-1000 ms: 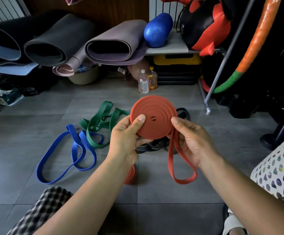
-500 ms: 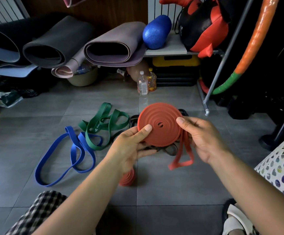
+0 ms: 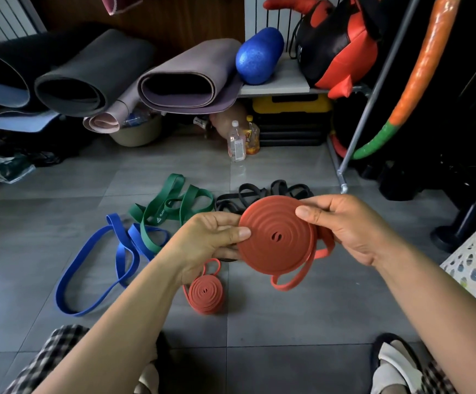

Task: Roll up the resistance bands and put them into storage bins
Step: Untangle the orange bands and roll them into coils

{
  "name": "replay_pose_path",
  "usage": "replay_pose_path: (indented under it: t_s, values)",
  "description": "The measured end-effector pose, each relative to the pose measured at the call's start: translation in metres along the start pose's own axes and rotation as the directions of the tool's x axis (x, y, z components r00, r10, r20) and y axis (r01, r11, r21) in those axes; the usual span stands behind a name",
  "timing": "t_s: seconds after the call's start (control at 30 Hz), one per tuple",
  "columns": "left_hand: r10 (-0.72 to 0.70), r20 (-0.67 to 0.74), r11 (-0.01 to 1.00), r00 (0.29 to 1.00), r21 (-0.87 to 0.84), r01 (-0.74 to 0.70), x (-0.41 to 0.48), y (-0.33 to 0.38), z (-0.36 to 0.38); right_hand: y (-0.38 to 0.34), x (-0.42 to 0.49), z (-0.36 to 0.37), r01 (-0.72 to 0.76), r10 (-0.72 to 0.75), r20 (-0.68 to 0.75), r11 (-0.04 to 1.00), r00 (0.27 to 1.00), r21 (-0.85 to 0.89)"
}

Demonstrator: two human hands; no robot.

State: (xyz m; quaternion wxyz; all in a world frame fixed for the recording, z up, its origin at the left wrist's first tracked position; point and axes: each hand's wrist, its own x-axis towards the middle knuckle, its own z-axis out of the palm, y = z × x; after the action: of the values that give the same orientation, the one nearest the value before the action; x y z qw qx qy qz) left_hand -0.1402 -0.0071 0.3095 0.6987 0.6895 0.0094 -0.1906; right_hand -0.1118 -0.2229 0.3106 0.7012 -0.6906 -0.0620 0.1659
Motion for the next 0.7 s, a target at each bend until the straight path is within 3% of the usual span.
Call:
replay_pose_path:
  t_s: [0.1,0.17,0.4,0.6,0.7]
  values:
    - [-0.020,0.073,0.998,0.997,0.057,0.015,-0.002,0.007,0.004,-0.001,-0.001,0.003,0.016,-0.011,0.043,0.991,0.999,-0.133]
    - [-0.006,0.048,0.997,0.999,0.078,0.002,0.000,0.005,0.010,0.000,-0.001,0.007,0.027,-0.020,0.043,0.984,0.999,-0.176]
    - [0.118,-0.152,0.984,0.981,-0.115,-0.136,0.005,0.003,0.019,0.004,-0.001,0.008,-0.012,0.019,-0.100,0.998,0.995,0.069]
    - [0.110,-0.279,0.938,0.954,-0.287,-0.192,0.005,0.000,0.027,0.006,-0.004,0.021,-0.030,0.069,-0.152,0.969,0.986,0.244]
    - [0.081,-0.326,0.916,0.942,-0.349,-0.199,0.006,-0.002,0.030,0.011,-0.003,0.028,-0.007,0.047,-0.206,0.981,0.977,0.191]
